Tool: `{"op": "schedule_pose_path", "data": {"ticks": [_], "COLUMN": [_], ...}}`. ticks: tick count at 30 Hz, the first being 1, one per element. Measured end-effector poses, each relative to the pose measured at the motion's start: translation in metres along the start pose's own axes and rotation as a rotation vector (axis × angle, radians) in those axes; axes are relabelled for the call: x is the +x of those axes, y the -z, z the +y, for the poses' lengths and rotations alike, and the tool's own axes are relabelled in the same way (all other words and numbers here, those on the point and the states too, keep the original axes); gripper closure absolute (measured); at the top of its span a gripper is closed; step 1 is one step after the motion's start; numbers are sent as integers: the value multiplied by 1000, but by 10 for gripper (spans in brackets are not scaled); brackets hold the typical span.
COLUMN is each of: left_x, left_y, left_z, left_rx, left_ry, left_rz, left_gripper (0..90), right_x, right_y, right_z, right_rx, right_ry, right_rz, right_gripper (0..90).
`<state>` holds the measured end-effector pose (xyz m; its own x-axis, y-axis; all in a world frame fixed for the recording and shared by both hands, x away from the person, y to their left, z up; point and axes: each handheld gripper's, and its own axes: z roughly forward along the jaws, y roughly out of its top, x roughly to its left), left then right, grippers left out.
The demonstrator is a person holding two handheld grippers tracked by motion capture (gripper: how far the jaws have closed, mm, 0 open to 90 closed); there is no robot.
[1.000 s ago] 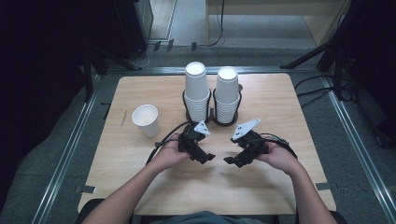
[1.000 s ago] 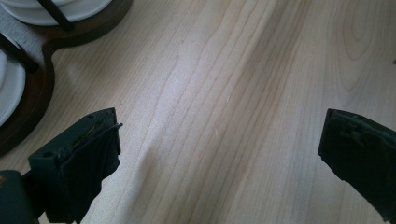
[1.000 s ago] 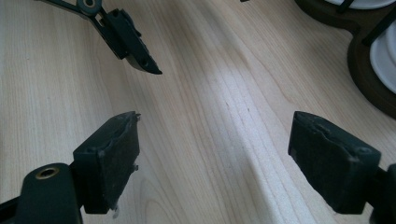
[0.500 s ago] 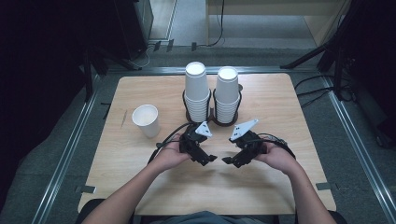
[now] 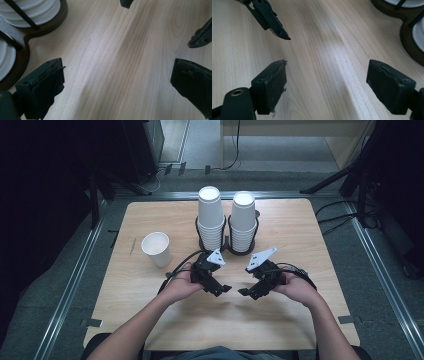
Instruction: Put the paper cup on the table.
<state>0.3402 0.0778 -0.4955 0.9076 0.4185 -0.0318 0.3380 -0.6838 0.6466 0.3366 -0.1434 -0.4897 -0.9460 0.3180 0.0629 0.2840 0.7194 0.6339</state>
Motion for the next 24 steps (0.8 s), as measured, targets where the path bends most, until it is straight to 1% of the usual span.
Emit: {"op": "schedule_pose_path", "data": {"ticks": [4,7,15,22,24], "left_x": [0,-1,-1,-1,0], "left_y": [0,-1,0,-1,-1], "left_z": [0,0,0,-1,-1], "left_rx": [2,6,-1,7,8], "left_ry": [0,-3,-6,-4,-3], "left_rz": [-7,-4,-12,-18,-17], "left_gripper": [0,0,0,0,0], "right_x": [0,0,0,0,1], "right_y": [0,0,0,0,-1], "right_z": [0,0,-1,-1,-1], "right_rx": [4,4,3,8,4], "right_ry": [5,4,5,6,26], "right_rz": [0,-1,2,-1,-2], "right_gripper": [166,166,166,166,179]}}
